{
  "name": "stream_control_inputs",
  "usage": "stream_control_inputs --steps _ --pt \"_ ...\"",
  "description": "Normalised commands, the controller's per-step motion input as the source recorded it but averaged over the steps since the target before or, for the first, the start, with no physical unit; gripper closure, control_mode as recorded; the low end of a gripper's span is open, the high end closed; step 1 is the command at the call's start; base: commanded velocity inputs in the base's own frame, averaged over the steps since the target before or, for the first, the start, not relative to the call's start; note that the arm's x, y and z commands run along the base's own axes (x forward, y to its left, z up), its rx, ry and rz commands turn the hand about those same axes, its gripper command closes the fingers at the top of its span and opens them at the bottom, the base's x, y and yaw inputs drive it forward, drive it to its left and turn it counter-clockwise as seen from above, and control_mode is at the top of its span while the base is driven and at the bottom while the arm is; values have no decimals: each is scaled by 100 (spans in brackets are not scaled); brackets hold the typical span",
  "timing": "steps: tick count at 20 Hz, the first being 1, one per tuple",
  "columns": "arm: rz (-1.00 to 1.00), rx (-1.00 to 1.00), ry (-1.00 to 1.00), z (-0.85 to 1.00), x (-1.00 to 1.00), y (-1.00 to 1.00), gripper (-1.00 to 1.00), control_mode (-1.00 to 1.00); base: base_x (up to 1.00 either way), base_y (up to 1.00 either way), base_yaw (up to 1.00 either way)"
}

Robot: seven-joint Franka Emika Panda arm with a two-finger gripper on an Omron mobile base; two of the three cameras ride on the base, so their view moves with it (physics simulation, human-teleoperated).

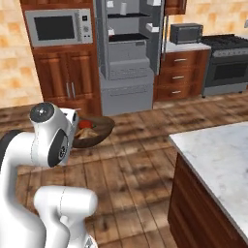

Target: Pick the chicken drumstick and bell pepper from their plates and place them in the bowl. Then put the bowl in the fridge.

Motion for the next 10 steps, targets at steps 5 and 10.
stream_control_inputs --steps 5,10 --pt "0 0 0 0 0 0 100 100 87 30 -23" --pt "0 0 0 0 0 0 100 100 87 29 -22"
